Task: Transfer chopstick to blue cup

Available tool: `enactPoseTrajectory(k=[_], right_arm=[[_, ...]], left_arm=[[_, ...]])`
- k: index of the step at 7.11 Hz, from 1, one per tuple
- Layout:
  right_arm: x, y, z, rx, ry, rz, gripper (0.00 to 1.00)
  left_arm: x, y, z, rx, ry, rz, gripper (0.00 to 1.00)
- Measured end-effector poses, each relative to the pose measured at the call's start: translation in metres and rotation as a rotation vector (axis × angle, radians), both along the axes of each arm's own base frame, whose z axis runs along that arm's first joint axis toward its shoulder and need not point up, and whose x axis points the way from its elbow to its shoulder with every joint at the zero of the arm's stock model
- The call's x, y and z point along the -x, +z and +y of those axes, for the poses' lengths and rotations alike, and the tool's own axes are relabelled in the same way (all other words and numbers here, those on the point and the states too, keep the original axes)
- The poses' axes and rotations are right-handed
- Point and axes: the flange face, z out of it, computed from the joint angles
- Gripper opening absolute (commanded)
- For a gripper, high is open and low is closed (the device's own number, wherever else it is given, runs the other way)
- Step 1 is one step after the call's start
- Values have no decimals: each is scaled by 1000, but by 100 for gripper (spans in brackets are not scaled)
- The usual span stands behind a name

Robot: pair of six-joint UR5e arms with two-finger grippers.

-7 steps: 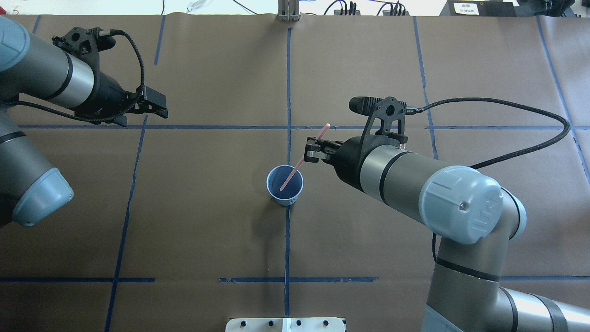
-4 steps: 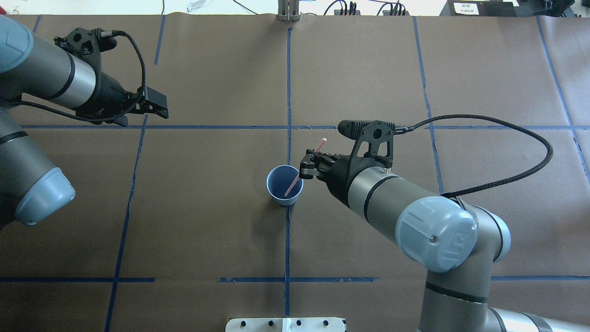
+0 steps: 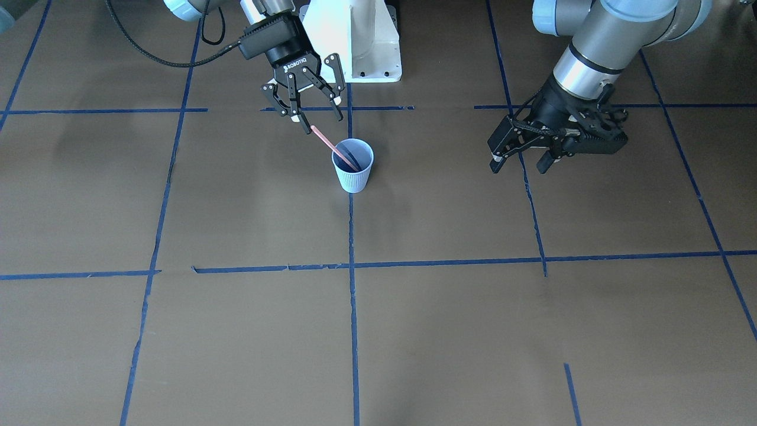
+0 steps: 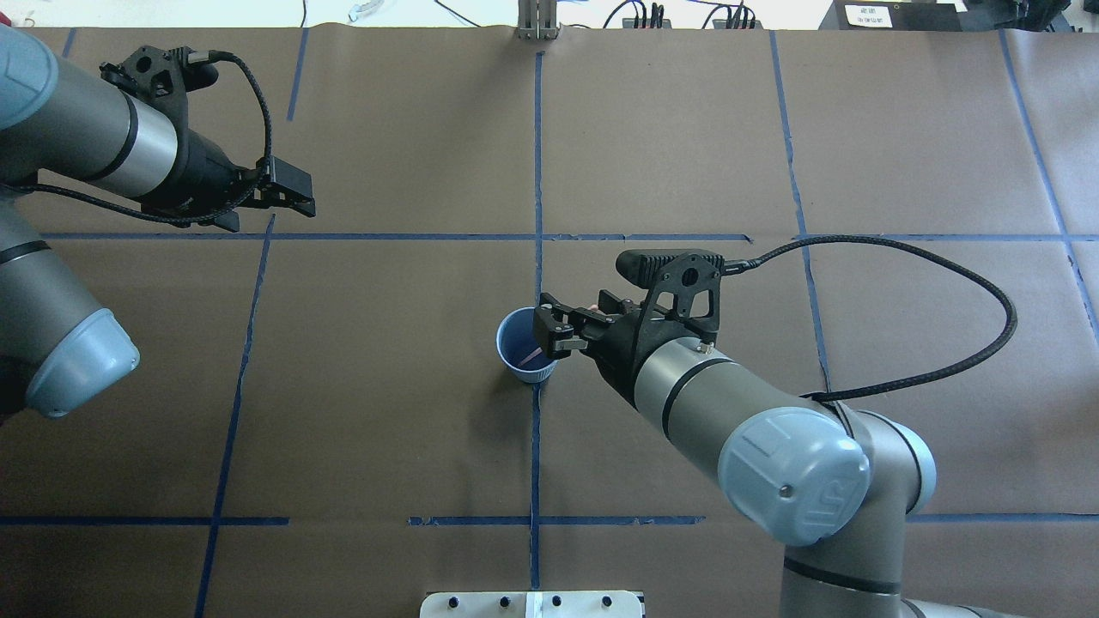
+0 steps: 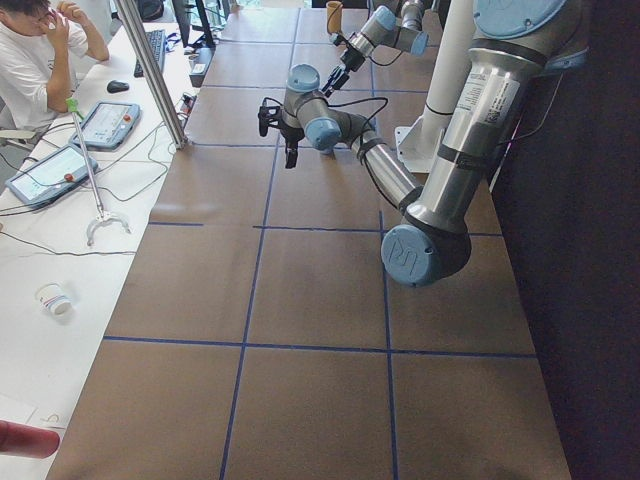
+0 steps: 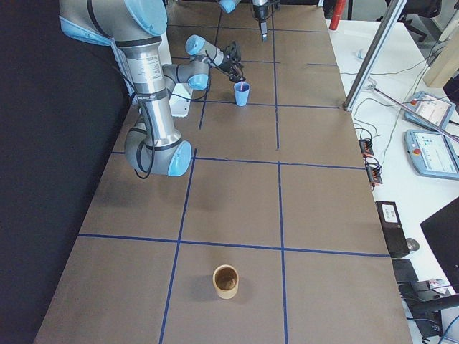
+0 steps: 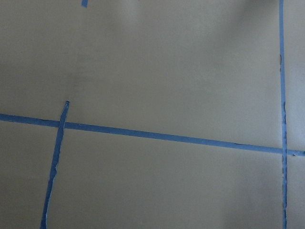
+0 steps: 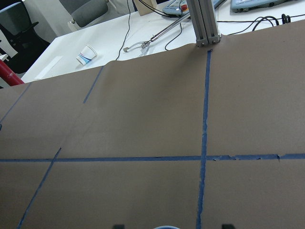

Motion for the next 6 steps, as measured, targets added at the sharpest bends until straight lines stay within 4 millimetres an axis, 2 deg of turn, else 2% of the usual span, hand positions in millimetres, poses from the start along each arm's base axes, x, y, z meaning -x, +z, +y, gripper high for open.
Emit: enactPoseTrajectory(k=[1,2,3,5,6], right_arm=[[-24,15,-18,19,-38,19,100],[-59,51,-49,67,-93,73,100],[-105,95,-83,118,-148,145,100],[-217,190,-153,172,-246,295,100],[-277,246,-188,181,-318,347,100]], left_arm=[[11,12,-6,-40,15,-34,100],[28,33,-12,-93,44,-86,100],[50,58,-19,-150,83,-145,100],[97,99,-46,-228,132,-239,100],[128,124,-65,-259,170,-277,100]])
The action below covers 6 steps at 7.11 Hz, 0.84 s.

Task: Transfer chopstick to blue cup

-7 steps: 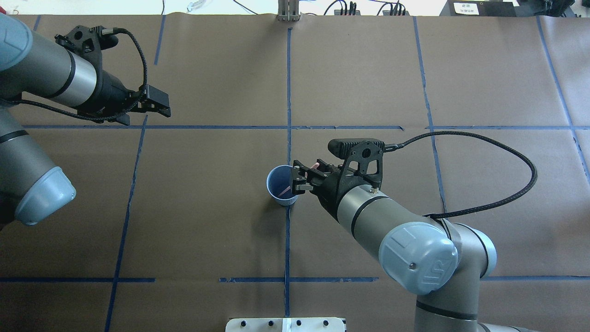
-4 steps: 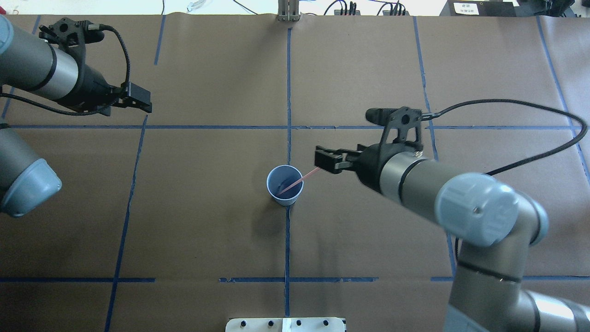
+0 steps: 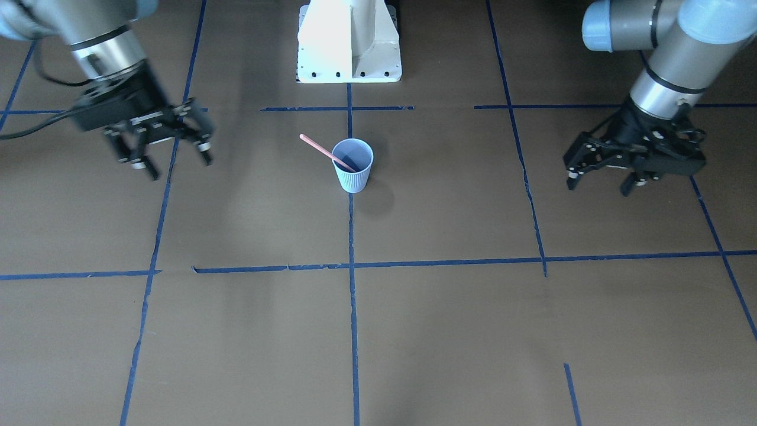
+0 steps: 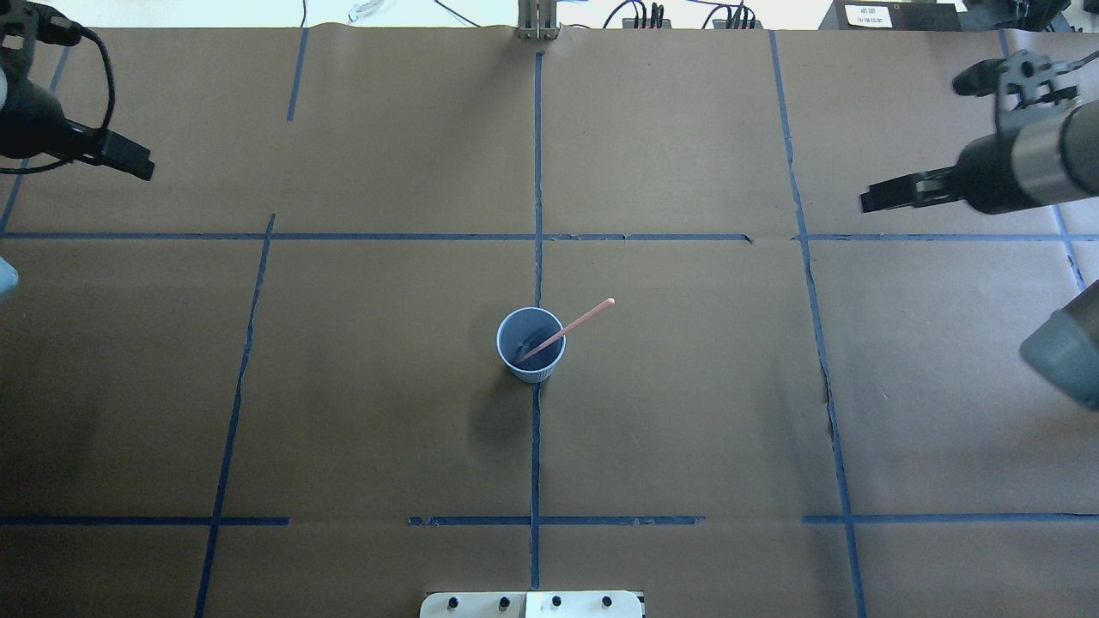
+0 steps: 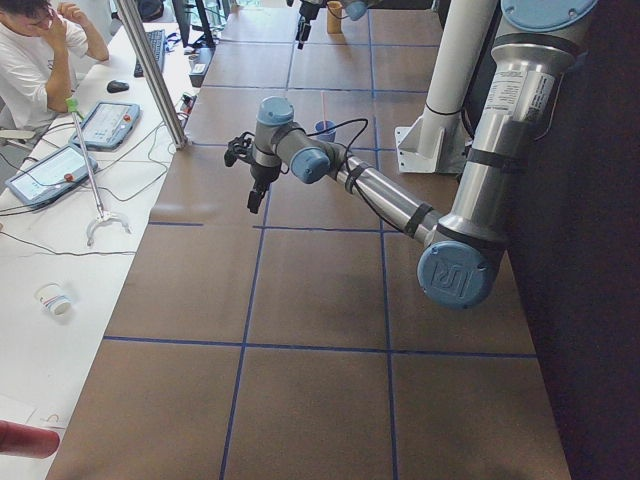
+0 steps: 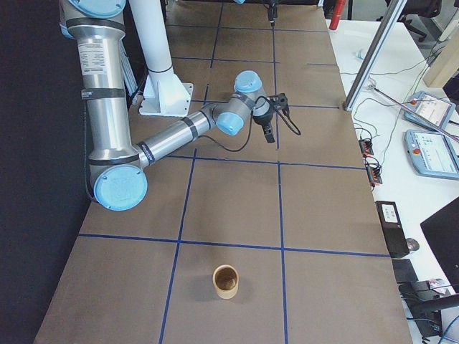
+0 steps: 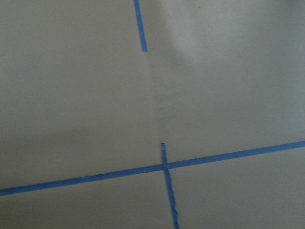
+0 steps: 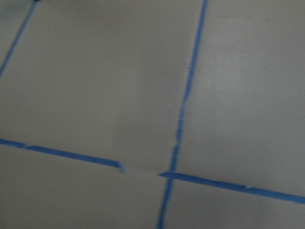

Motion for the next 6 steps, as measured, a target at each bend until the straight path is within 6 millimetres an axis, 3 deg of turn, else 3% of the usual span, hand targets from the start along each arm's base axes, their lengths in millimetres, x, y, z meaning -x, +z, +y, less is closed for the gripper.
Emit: enactPoseTrajectory(k=[1,2,3,4,6], right_arm=[[-62,63,-28,-2,-78,28,100],[-116,123,-42,-12,-133,45,100],[-158,173,-44,-23,-167,62,100],[-188,208,-41,-28,-205,86,100],[-226,241,-40,-11,-350,146,100]], left_arm=[[34,28,-18,-22,43,-31,100],[66,55,-31,-37,73,-59,100],[98,85,-43,-44,97,-91,100],[130,114,-52,-47,117,-119,100],[184,163,-55,7,123,-77,100]])
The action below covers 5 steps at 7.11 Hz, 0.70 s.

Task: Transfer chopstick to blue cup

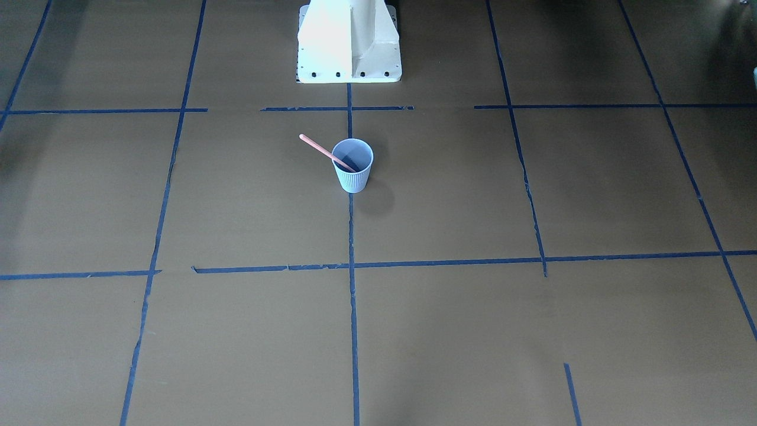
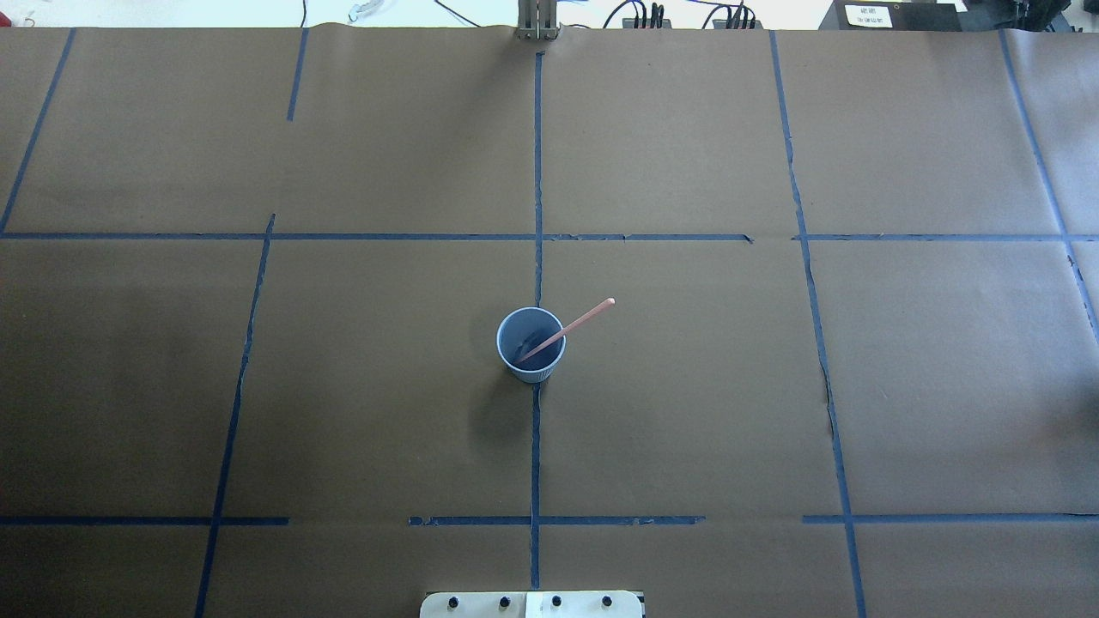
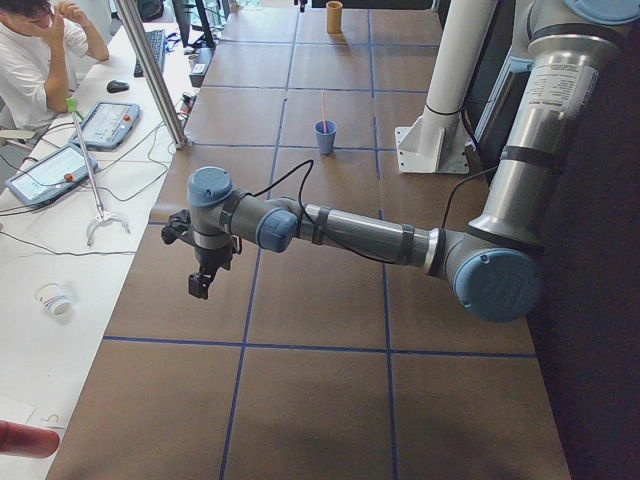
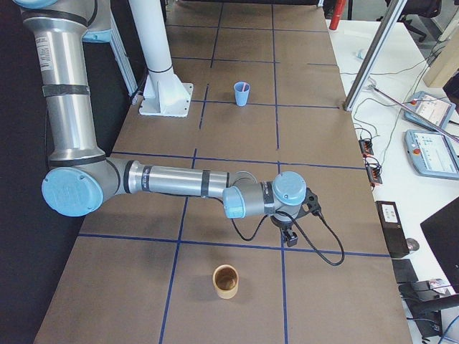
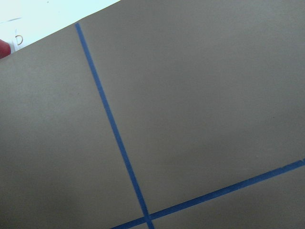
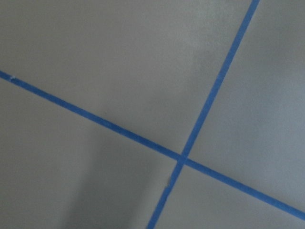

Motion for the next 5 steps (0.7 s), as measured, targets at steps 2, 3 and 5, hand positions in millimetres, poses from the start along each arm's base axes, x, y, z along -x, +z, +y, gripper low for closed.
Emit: enactPoseTrajectory(k=[2,3,5], right_arm=[[-6,12,4,102,-112,28,100],[-6,7,2,156,-108,30,100],[-7,-17,-12,221,-33,34,100]], left_arm=[[32,44,11,142,14,119,100],[44,63,16,204,24,142,100],[55,61,18,261,22,158,100]])
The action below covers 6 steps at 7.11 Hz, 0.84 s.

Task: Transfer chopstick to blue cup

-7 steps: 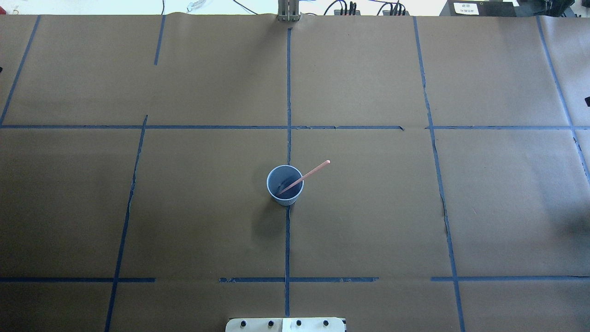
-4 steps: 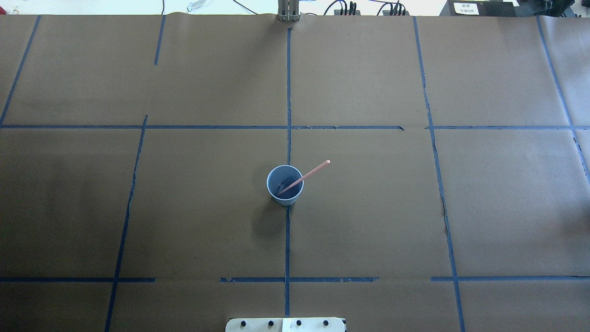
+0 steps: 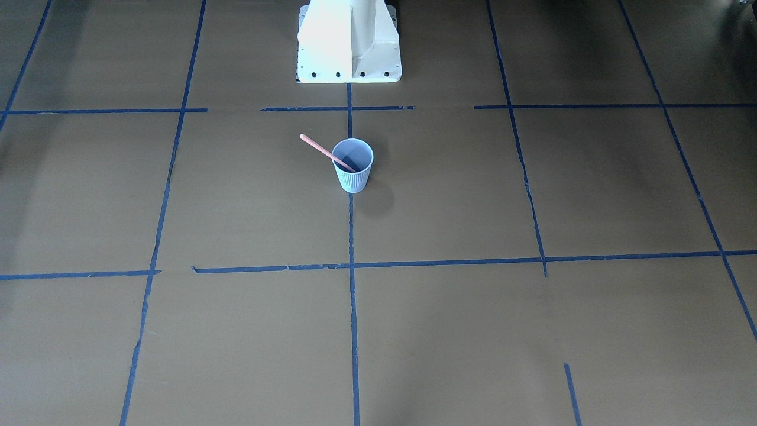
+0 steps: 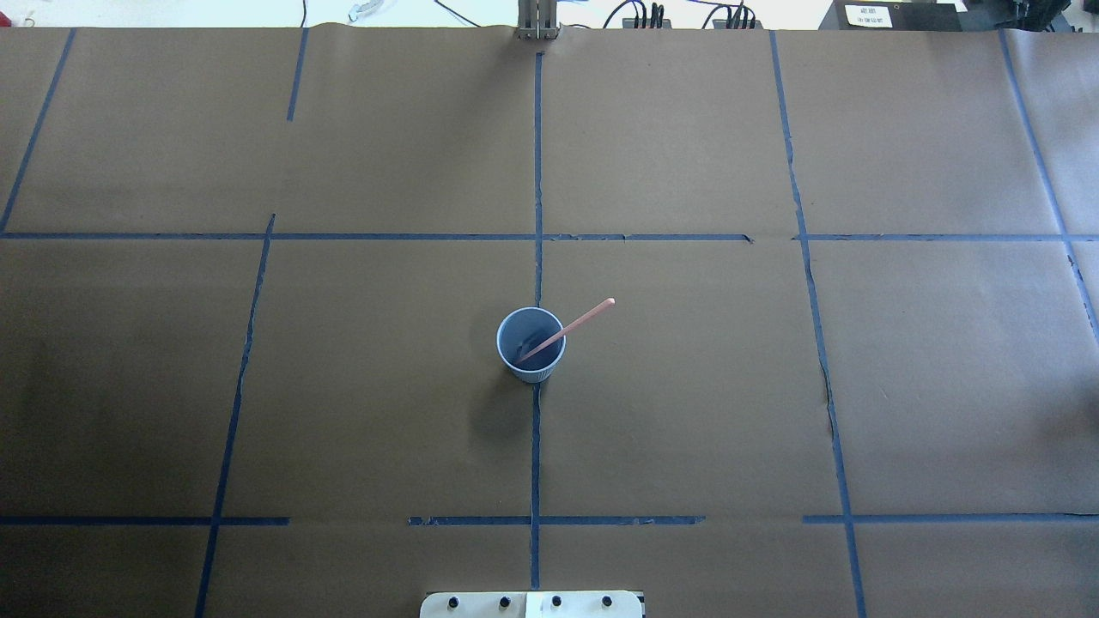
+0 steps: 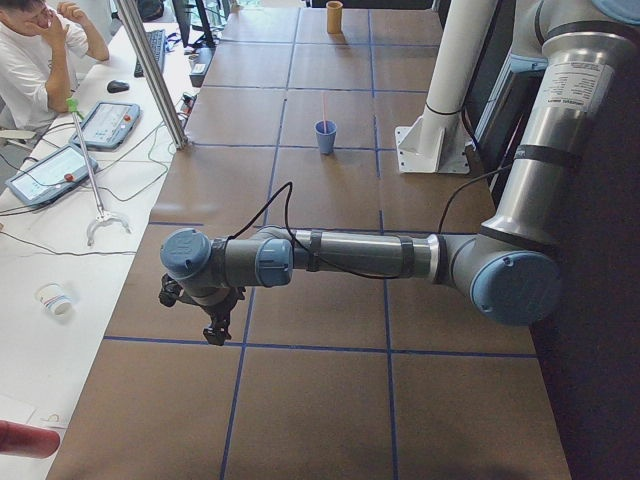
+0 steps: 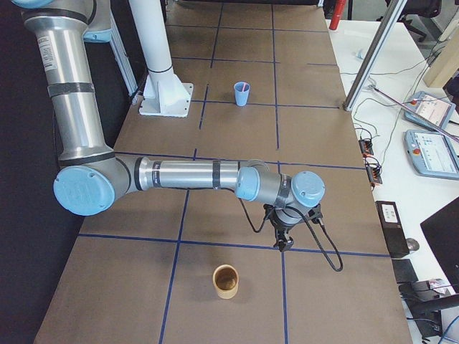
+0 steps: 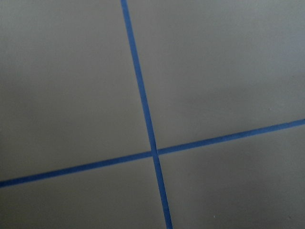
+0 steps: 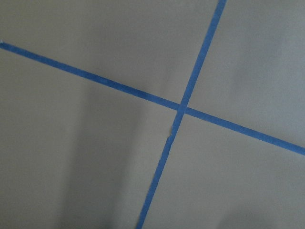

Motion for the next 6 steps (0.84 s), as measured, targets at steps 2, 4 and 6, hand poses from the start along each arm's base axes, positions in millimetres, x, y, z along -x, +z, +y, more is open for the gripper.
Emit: enactPoseTrajectory(k=[2,4,6], right_arm=[[0,-22,3,16,56,5,100],[0,-17,13,36,68,12,100],[7,-14,13,56,71,18,100]], left_arm=[[1,-17,2,-12,3,-4,100],[2,-17,16,-33,6,-26,100],[0,-12,24,-72,10,-39,100]])
